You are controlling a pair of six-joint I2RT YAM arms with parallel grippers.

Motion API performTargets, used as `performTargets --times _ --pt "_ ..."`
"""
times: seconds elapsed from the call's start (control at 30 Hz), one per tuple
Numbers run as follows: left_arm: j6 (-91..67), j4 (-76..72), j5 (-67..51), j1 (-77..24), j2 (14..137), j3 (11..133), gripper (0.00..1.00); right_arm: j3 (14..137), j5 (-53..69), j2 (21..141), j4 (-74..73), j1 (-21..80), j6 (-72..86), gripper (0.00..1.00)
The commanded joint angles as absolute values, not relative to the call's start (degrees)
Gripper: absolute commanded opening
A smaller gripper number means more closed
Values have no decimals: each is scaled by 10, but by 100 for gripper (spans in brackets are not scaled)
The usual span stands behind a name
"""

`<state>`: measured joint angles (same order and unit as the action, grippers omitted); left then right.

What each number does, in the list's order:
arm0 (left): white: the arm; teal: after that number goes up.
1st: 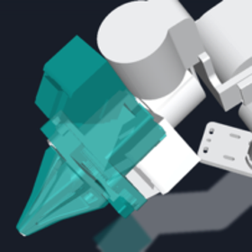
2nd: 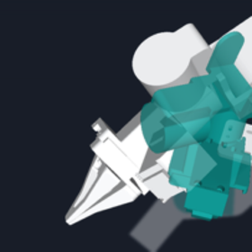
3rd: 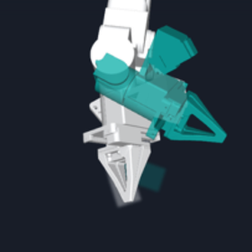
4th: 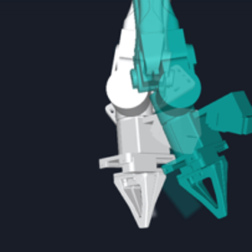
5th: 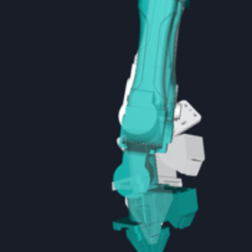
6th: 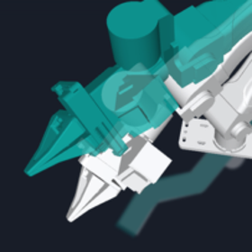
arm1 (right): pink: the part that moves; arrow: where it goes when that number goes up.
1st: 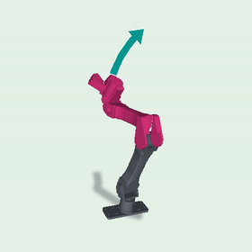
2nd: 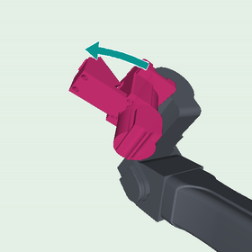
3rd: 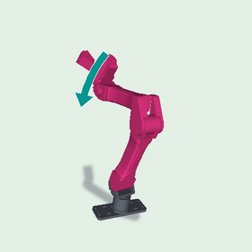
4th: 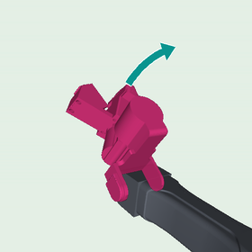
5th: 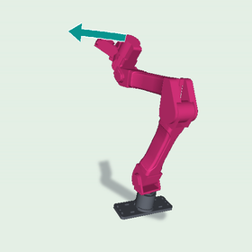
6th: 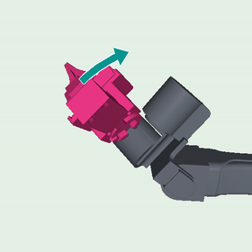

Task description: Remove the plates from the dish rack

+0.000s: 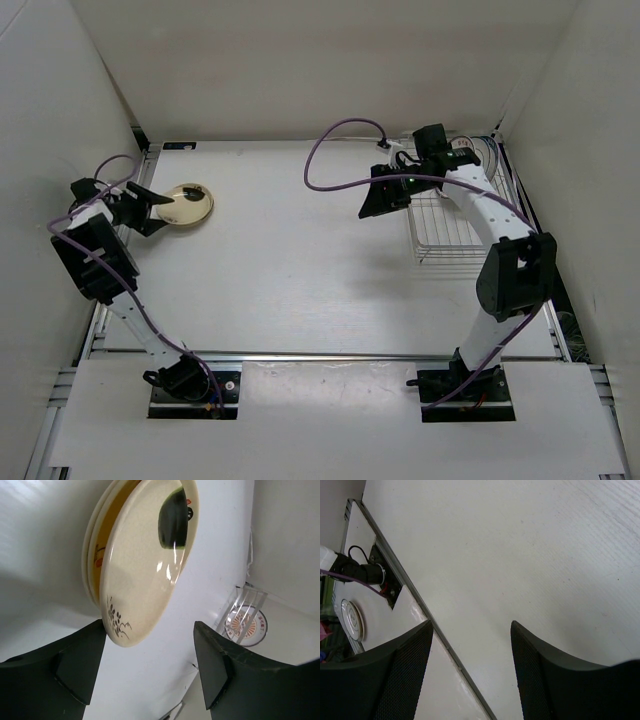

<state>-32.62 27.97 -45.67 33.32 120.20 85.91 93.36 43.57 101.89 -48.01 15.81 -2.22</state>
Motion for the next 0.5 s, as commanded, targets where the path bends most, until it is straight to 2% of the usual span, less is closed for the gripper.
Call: performTargets --times 0.0,0.33,0.47 --pt "-336 279 -410 338 1139 839 81 928 441 993 -479 156 -38 68" --pt "-330 341 -303 338 1100 819 81 923 431 988 -479 156 -38 68" --pt "-316 346 -303 338 1077 800 81 928 339 982 -469 156 -43 68"
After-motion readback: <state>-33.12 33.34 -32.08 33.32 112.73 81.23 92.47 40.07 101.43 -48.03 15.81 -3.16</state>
